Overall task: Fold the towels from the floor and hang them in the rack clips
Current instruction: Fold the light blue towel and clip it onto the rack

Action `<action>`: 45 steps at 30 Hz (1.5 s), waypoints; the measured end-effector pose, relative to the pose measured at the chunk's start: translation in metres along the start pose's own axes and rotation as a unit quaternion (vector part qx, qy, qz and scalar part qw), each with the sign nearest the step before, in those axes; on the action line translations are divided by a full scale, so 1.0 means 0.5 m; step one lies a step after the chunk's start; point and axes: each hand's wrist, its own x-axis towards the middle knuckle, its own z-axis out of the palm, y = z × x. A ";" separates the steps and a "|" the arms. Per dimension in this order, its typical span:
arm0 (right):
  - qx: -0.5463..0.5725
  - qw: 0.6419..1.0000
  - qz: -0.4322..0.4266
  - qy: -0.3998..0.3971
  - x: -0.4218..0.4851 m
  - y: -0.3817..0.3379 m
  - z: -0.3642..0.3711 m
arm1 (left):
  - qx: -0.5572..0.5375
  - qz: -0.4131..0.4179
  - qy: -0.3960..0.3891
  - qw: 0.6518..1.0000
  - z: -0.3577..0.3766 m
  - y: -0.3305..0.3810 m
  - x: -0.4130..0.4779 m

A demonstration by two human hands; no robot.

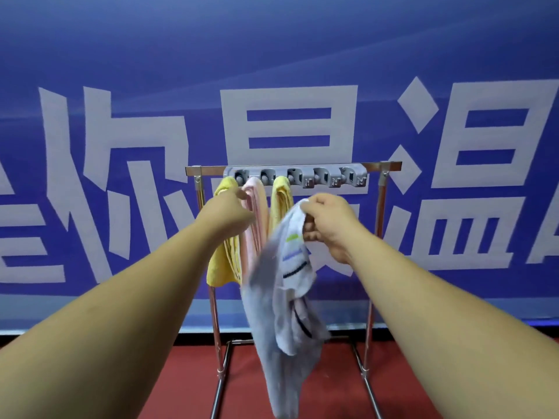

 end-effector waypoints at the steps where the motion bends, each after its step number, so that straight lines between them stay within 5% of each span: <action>1: 0.048 0.999 0.013 -0.004 0.006 -0.019 0.001 | -0.056 0.020 -0.018 0.998 0.007 0.005 -0.009; 4: 0.113 0.992 0.053 0.007 0.021 -0.047 0.004 | -0.276 0.052 -0.144 0.949 0.036 0.033 -0.019; 8: 0.126 0.990 0.068 0.021 0.028 -0.064 -0.017 | -0.308 0.109 -0.222 0.919 0.052 0.047 -0.018; 16: 0.032 0.998 0.053 -0.010 0.039 -0.071 -0.064 | -0.270 0.113 -0.096 0.951 0.086 0.100 -0.007; 23: -0.011 0.988 0.072 -0.133 0.018 0.003 -0.118 | -0.402 0.014 -0.044 0.915 0.104 0.096 0.018; 31: -0.023 0.993 0.037 -0.105 0.014 0.037 -0.097 | -0.456 0.023 -0.099 0.884 0.099 0.090 0.015; 36: -0.023 0.999 -0.017 -0.027 0.035 0.012 -0.093 | -0.288 0.041 -0.078 0.954 0.080 0.062 0.029; 39: -0.076 0.996 -0.049 -0.021 0.040 -0.012 -0.086 | -0.164 0.055 -0.137 0.975 0.070 0.057 0.028; 45: -0.164 0.982 -0.067 -0.059 0.021 -0.040 -0.070 | -0.328 0.090 -0.242 0.909 0.077 0.062 0.016</action>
